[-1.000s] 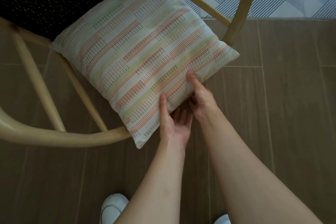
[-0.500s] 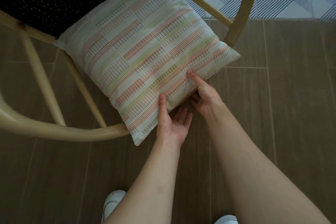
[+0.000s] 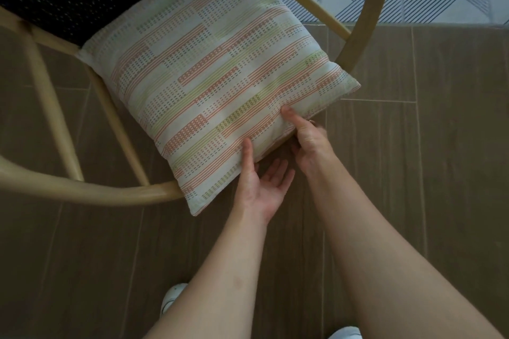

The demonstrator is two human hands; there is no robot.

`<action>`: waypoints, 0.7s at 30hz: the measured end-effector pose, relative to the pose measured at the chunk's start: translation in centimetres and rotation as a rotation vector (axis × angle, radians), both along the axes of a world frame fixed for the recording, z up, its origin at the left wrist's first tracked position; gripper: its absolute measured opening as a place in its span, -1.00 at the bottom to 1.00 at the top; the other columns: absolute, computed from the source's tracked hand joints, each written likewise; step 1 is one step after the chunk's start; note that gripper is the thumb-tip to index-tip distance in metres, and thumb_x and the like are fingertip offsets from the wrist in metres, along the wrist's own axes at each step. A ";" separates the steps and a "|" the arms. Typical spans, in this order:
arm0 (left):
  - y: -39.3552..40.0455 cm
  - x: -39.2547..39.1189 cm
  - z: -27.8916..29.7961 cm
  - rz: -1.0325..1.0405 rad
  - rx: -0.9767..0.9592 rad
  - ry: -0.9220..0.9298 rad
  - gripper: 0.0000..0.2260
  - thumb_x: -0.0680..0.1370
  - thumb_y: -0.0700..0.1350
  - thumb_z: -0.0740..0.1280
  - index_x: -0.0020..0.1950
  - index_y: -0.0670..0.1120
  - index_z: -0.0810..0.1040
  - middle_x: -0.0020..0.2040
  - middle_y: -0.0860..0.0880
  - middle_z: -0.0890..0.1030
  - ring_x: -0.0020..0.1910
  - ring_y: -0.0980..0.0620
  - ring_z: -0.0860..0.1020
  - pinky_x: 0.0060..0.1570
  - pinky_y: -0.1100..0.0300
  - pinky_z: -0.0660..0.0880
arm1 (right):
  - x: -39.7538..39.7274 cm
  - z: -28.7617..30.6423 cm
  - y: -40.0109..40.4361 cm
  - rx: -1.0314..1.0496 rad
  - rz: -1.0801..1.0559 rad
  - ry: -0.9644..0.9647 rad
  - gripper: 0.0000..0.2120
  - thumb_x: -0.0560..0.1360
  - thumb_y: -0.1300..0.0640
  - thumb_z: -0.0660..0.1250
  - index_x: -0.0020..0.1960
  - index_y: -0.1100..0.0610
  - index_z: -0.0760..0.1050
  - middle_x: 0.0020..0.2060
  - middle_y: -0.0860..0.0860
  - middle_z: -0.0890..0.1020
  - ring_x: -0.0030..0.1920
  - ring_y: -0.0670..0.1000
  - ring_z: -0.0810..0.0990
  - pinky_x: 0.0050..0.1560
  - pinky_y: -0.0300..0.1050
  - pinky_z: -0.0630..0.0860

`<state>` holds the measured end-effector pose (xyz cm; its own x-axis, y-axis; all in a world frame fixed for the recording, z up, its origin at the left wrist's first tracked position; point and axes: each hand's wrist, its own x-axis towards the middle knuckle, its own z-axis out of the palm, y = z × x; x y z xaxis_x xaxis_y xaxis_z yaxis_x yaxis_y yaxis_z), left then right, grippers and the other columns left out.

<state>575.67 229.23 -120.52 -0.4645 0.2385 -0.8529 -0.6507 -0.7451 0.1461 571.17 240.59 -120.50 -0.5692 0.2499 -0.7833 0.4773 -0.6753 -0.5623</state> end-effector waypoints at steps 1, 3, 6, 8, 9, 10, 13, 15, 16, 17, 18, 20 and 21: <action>-0.5 0.1 -0.1 -0.070 -0.040 0.010 -0.16 0.39 0.20 0.53 0.54 0.00 0.22 0.36 -0.27 0.46 0.34 -0.22 0.50 0.33 -0.18 0.47 | -0.1 0.1 -0.1 0.005 -0.004 0.008 -0.18 0.22 0.10 0.69 0.39 0.18 0.42 0.08 0.02 0.72 0.08 0.04 0.69 0.11 -0.02 0.60; -1.4 0.3 -0.3 -0.213 -0.156 0.018 -0.16 0.39 0.23 0.52 0.55 -0.02 0.25 0.31 -0.24 0.52 0.25 -0.18 0.56 0.20 -0.12 0.54 | -0.3 0.4 0.1 0.025 0.019 0.010 -0.26 0.28 0.12 0.65 0.38 0.17 0.43 0.08 -0.01 0.70 0.06 -0.04 0.65 0.06 -0.14 0.53; -2.2 0.0 -0.3 -0.282 -0.303 0.005 -0.12 0.36 0.24 0.54 0.54 -0.08 0.29 0.28 -0.21 0.53 0.19 -0.14 0.58 0.03 -0.04 0.59 | -0.6 0.8 0.5 0.034 0.041 -0.010 -0.41 0.34 0.16 0.60 0.31 0.19 0.49 0.04 -0.04 0.70 -0.01 -0.12 0.62 -0.01 -0.22 0.47; -1.9 -0.1 -0.1 -0.168 -0.278 -0.004 -0.11 0.34 0.18 0.57 0.55 -0.06 0.27 0.31 -0.21 0.49 0.20 -0.14 0.57 -0.01 -0.03 0.59 | -0.7 0.6 0.2 0.047 0.031 -0.016 -0.45 0.33 0.18 0.60 0.26 0.19 0.51 0.02 -0.03 0.71 -0.02 -0.10 0.64 -0.09 -0.24 0.48; -1.5 0.0 0.1 -0.092 -0.244 -0.014 -0.12 0.34 0.16 0.58 0.55 -0.04 0.26 0.32 -0.22 0.47 0.21 -0.15 0.56 0.01 -0.04 0.59 | -0.7 0.6 -0.1 0.052 0.026 -0.018 -0.48 0.32 0.19 0.61 0.22 0.19 0.52 0.02 -0.01 0.71 0.00 -0.06 0.65 -0.04 -0.21 0.52; -1.2 0.1 0.2 -0.023 -0.206 -0.022 -0.14 0.36 0.13 0.58 0.55 -0.02 0.26 0.34 -0.22 0.46 0.24 -0.16 0.55 0.03 -0.06 0.59 | -0.7 0.4 -0.4 0.058 0.019 -0.016 -0.53 0.32 0.20 0.61 0.17 0.19 0.53 0.01 0.01 0.72 0.01 -0.03 0.67 0.04 -0.16 0.56; -1.0 0.2 0.1 0.076 -0.142 -0.029 -0.19 0.42 0.10 0.55 0.55 -0.03 0.24 0.34 -0.21 0.45 0.30 -0.18 0.49 0.17 -0.10 0.53 | -0.5 -0.1 -1.1 0.099 0.022 0.004 -0.55 0.30 0.18 0.63 0.13 0.19 0.58 -0.02 0.02 0.74 0.03 0.01 0.70 0.17 -0.05 0.59; -1.4 0.1 -0.1 0.065 -0.135 -0.017 -0.20 0.43 0.09 0.54 0.55 -0.05 0.23 0.33 -0.21 0.47 0.29 -0.18 0.49 0.23 -0.11 0.51 | -0.5 -0.5 -1.3 0.119 0.015 0.018 -0.44 0.25 0.12 0.66 0.18 0.21 0.57 0.01 0.04 0.74 0.07 0.04 0.70 0.23 0.02 0.58; -1.6 0.0 -0.1 0.052 -0.135 -0.011 -0.21 0.43 0.09 0.53 0.55 -0.06 0.24 0.33 -0.21 0.47 0.30 -0.17 0.49 0.23 -0.11 0.51 | -0.5 -0.7 -1.5 0.119 0.005 0.020 -0.37 0.21 0.08 0.68 0.20 0.22 0.55 0.03 0.04 0.73 0.08 0.06 0.70 0.24 0.05 0.57; -1.8 -0.1 -0.1 0.038 -0.133 -0.005 -0.21 0.43 0.09 0.53 0.55 -0.07 0.25 0.34 -0.21 0.47 0.30 -0.17 0.49 0.21 -0.10 0.51 | -0.6 -0.7 -1.6 0.118 -0.007 0.019 -0.28 0.15 0.04 0.69 0.22 0.22 0.53 0.04 0.05 0.73 0.09 0.07 0.69 0.25 0.06 0.57; -1.9 -0.3 -0.1 0.030 -0.130 -0.001 -0.21 0.43 0.10 0.54 0.55 -0.08 0.27 0.34 -0.21 0.47 0.31 -0.17 0.49 0.19 -0.10 0.52 | -0.6 -0.8 -1.7 0.123 -0.014 0.015 -0.20 0.09 -0.01 0.70 0.24 0.23 0.52 0.04 0.05 0.72 0.09 0.07 0.69 0.25 0.06 0.57; -2.0 -0.4 0.0 0.040 -0.128 -0.011 -0.22 0.41 0.10 0.55 0.53 -0.07 0.30 0.35 -0.22 0.47 0.33 -0.18 0.49 0.17 -0.10 0.53 | -0.7 -1.0 -2.1 0.136 -0.008 0.008 -0.08 -0.01 -0.08 0.71 0.26 0.22 0.51 0.05 0.06 0.72 0.09 0.07 0.69 0.24 0.06 0.57; -2.0 -0.4 0.2 0.054 -0.122 -0.017 -0.23 0.42 0.10 0.55 0.52 -0.07 0.31 0.35 -0.22 0.47 0.33 -0.18 0.49 0.16 -0.10 0.54 | -0.6 -1.1 -2.3 0.142 0.000 0.006 -0.06 -0.02 -0.10 0.70 0.26 0.22 0.51 0.04 0.06 0.72 0.08 0.07 0.70 0.23 0.06 0.58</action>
